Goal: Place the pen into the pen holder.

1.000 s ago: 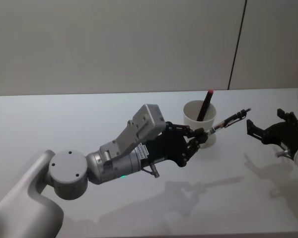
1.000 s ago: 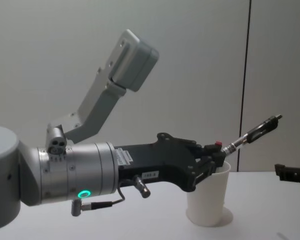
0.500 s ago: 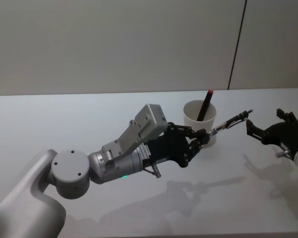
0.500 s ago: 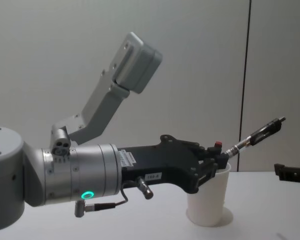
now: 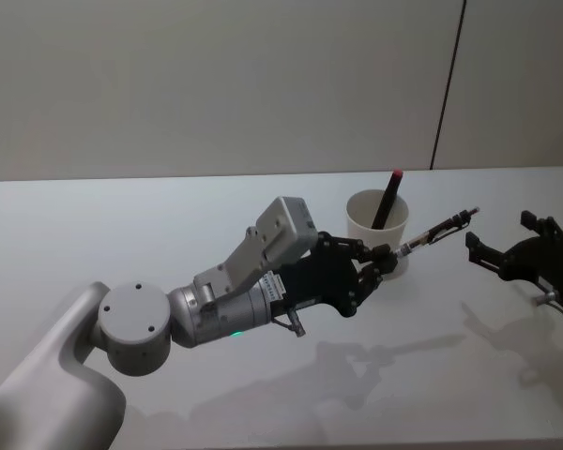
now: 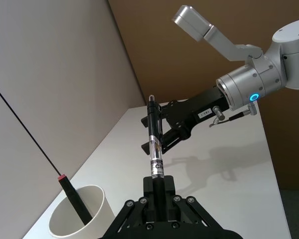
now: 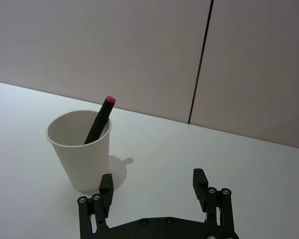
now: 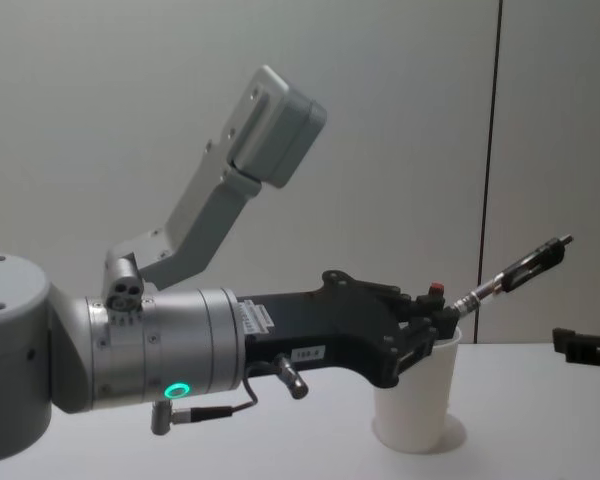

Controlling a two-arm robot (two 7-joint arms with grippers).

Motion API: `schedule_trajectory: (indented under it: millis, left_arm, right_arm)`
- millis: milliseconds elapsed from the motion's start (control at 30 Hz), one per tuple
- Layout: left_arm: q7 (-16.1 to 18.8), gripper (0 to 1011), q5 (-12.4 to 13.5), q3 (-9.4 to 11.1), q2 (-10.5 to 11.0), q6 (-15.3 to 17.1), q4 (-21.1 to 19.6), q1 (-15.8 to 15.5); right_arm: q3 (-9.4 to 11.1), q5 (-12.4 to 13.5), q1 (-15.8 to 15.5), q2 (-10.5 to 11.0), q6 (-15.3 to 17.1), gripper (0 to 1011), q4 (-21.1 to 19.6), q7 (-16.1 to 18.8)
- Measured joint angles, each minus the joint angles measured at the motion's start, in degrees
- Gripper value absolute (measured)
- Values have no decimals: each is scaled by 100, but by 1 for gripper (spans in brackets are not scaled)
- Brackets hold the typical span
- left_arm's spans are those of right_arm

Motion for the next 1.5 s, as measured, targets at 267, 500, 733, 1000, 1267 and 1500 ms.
schedule_trajectory:
  millis: [267,500,733,1000,1267,1500]
  left_arm:
    - [-4,130,0,3,-4,0,6,-5]
    - [-8,130,0,3,-6,0,9,-8]
    - [-9,129,0,3,-7,0,13,-9]
    - [-9,129,0,2,-7,1,14,-9]
    - [-9,129,0,2,-7,0,14,-9]
    - [-9,130,0,3,-7,1,14,-9]
  right_arm:
    - [109,316,-123,140,89,1001,-83,464]
    - [195,647,-240,249,169,1001,-154,886]
    - [293,1081,-373,364,288,1001,-241,1338]
    - [372,1575,-489,458,454,1001,-325,1735]
    - [410,2057,-560,501,656,1001,-403,1980]
    - [405,2409,-572,505,841,1001,-453,2105]
